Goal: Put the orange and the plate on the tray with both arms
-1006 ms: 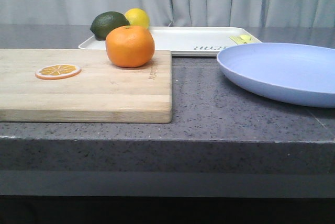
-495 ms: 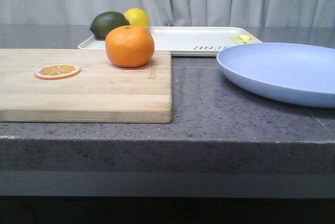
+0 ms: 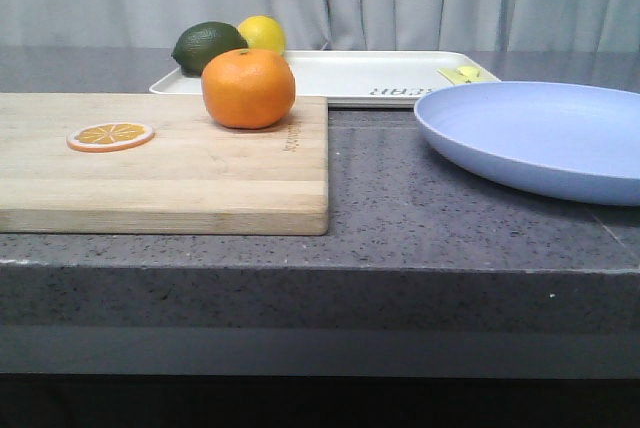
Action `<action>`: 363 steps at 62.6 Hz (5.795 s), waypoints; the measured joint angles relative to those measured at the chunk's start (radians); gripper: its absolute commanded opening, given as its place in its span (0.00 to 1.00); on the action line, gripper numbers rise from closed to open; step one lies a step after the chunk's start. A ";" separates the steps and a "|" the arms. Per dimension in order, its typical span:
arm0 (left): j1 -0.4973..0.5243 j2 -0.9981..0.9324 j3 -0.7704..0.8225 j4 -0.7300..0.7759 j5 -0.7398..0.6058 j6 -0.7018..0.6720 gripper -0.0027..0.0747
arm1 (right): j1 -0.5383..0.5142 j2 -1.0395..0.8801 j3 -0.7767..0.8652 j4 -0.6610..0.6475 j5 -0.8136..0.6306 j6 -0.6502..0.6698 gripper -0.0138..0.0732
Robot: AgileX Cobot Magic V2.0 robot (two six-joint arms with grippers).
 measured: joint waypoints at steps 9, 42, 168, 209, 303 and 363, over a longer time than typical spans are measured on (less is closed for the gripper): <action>0.000 0.053 0.000 0.000 0.000 0.000 0.01 | 0.000 0.055 -0.002 0.000 0.002 0.000 0.02; 0.000 0.142 0.000 0.034 0.027 0.000 0.73 | 0.000 0.154 -0.002 0.000 0.004 -0.021 0.67; -0.488 1.362 -0.684 0.109 -0.008 0.021 0.79 | 0.000 0.159 0.000 0.000 0.021 -0.024 0.71; -0.603 1.376 -0.863 0.111 0.053 0.021 0.59 | 0.000 0.159 0.000 0.000 0.033 -0.024 0.71; -0.847 1.770 -1.321 0.100 0.069 0.021 0.82 | 0.000 0.159 0.000 0.000 0.037 -0.024 0.71; -0.710 1.032 -0.856 0.152 0.225 -0.031 0.81 | 0.000 0.159 0.000 0.000 0.037 -0.024 0.71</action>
